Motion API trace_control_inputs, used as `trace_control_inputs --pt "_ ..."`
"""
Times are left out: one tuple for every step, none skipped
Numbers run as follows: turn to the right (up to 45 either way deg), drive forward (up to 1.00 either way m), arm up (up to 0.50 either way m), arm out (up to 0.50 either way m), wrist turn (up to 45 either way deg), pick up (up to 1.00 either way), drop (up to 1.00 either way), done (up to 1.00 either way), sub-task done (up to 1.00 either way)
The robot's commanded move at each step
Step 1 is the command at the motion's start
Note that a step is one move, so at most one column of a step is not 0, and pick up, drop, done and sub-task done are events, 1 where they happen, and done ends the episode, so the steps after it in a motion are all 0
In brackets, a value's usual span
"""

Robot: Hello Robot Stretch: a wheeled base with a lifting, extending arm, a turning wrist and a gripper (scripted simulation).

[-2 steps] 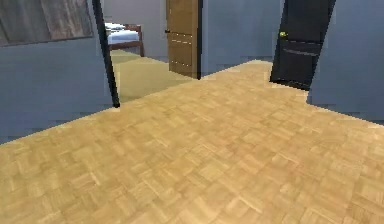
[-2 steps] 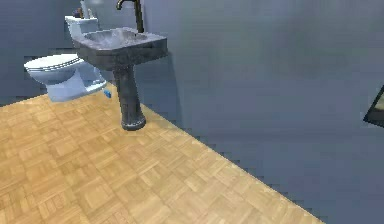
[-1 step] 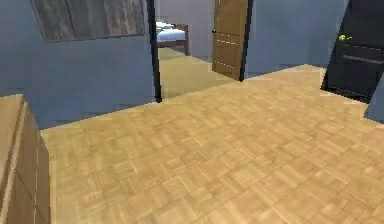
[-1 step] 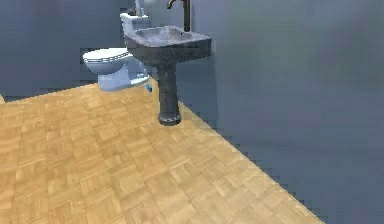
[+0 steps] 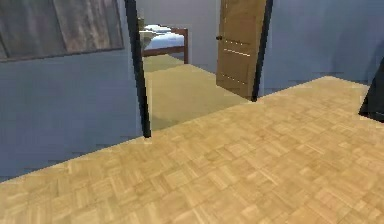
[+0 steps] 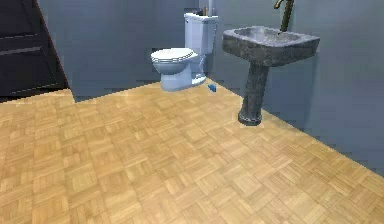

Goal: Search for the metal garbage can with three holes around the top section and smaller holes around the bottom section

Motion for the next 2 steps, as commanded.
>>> trace_control_inputs --pt "-3.0 0.0 0.0 0.0 0.0 0.0 0.0 0.0 0.0" --pt "6.0 0.0 0.0 0.0 0.0 0.0 0.0 0.0 0.0"
